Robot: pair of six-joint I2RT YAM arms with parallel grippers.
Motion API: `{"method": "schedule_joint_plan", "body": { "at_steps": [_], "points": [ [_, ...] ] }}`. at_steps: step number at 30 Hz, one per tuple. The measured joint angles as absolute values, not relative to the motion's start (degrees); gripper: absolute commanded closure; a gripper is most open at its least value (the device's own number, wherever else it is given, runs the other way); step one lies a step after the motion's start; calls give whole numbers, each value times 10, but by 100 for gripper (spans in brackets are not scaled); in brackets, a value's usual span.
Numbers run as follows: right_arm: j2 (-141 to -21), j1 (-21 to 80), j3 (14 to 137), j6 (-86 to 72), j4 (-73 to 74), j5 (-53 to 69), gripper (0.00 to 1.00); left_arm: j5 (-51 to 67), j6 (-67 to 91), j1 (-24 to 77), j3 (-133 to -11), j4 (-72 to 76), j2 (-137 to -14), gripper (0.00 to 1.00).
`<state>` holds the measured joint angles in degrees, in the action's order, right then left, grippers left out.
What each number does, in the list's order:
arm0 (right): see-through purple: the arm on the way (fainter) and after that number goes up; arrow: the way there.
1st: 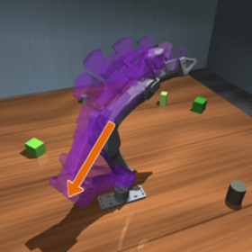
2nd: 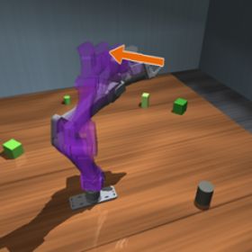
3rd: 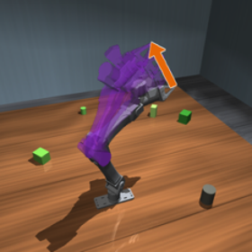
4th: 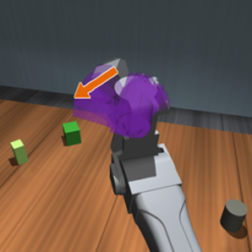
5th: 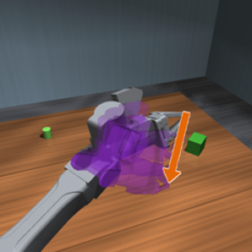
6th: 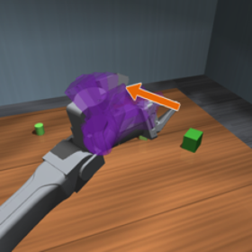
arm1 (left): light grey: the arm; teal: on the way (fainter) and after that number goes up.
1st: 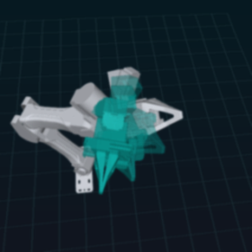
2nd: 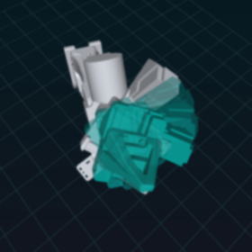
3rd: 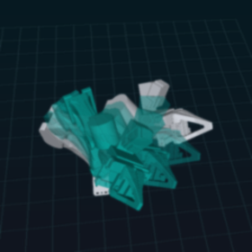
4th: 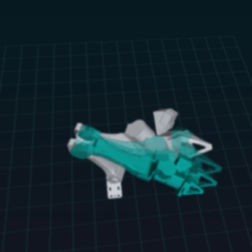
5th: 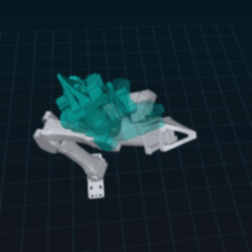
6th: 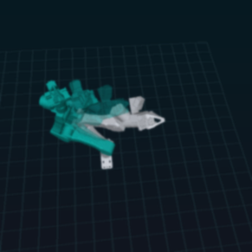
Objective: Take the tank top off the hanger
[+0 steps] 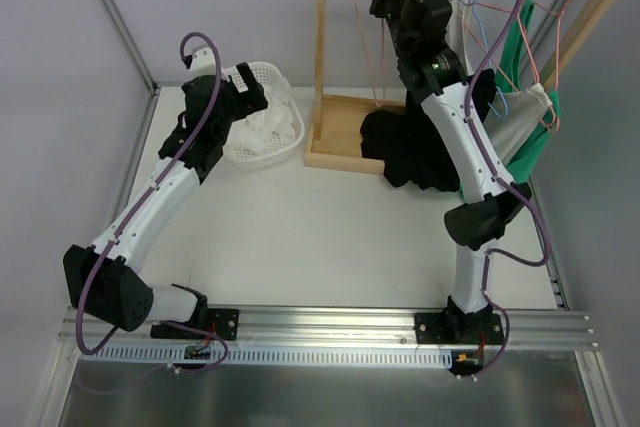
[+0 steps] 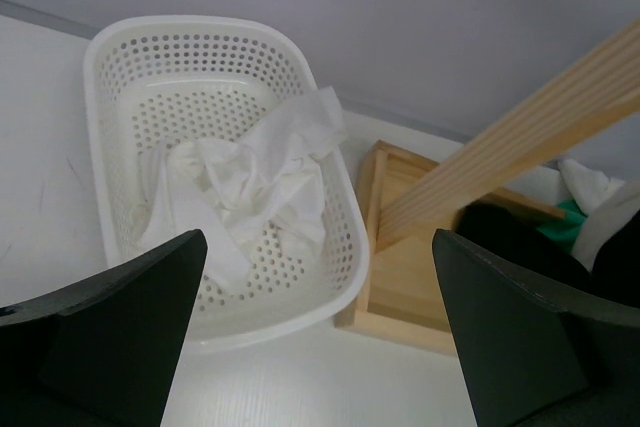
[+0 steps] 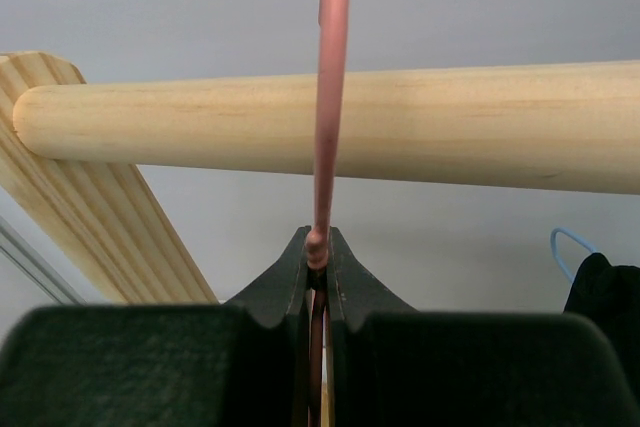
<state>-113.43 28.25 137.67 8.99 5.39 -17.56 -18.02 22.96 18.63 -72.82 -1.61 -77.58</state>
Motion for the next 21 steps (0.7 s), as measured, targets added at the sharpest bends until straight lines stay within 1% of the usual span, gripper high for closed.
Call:
{"method": "schedule_joint_plan", "body": {
  "at_steps": [6,12,16,17,18,20,21],
  "points": [
    [-1144,283,1377,74,49,-176,100,-180,215,223,-704,-24,-744,1],
    [-1152,283,1377,59,50,-176,100,-181,201,229,-694,-29,-727,1],
    [-1153,284,1377,54,49,-175,90,-182,196,229,-694,-29,-722,1],
    [-1153,284,1377,53,49,-176,86,-182,194,229,-694,-29,-720,1],
    [-1153,284,1377,53,49,-176,79,-182,191,229,-694,-29,-719,1],
    [-1153,285,1377,51,49,-176,75,-182,186,229,-694,-29,-716,1],
    [-1153,286,1377,51,49,-176,69,-182,184,229,-694,-29,-715,1]
  ]
}}
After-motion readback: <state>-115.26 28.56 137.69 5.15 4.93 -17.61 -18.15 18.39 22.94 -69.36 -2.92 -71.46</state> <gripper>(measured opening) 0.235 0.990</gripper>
